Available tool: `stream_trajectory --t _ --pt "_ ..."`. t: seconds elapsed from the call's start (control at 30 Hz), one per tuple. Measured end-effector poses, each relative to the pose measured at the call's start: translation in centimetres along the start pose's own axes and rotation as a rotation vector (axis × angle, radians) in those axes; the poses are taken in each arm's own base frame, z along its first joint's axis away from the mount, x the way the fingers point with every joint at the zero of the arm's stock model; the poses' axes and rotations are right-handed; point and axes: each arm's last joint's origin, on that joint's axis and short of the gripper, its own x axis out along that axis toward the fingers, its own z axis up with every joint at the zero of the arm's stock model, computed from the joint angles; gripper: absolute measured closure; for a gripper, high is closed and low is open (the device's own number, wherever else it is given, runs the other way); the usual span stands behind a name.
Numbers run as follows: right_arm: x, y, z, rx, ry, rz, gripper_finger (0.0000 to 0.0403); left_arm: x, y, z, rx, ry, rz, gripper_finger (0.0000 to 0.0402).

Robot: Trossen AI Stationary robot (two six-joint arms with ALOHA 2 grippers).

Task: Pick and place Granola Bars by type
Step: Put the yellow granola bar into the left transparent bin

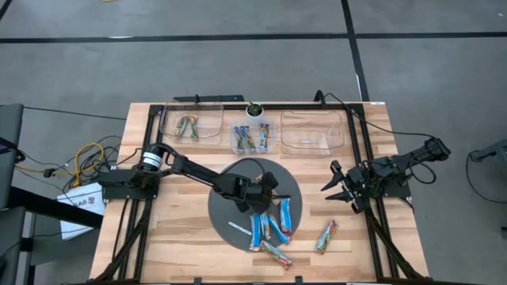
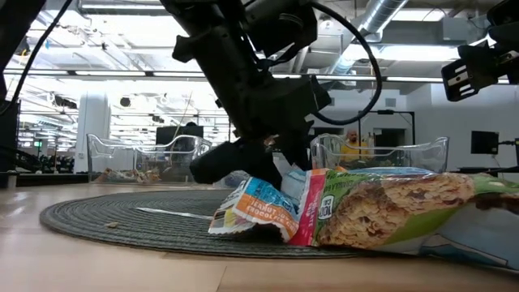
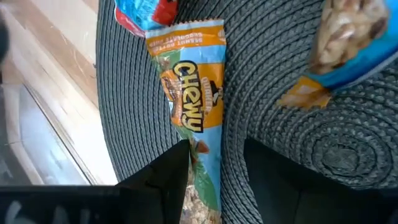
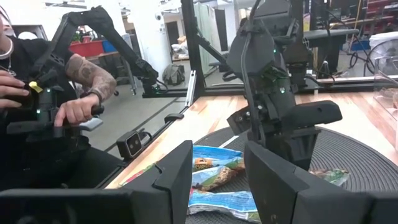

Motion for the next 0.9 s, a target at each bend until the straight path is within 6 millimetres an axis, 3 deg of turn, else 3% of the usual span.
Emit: stream_trajectory --t 0.3,0.7,0.9 --pt "0.00 0.00 0.01 0.000 -0.001 0.001 0.0264 0.53 -0.07 0.09 -0.013 -0.002 0.016 0.0255" --pt "0.00 0.01 0.02 0.000 -0.002 0.002 0.0264 0.62 -0.38 0.18 -0.056 -0.004 0.002 0.0387" --pt "0.00 0.01 0.02 0.000 -0.002 0.002 0.0266 0.54 -0.63 0.46 -0.065 0.000 0.007 0.0392"
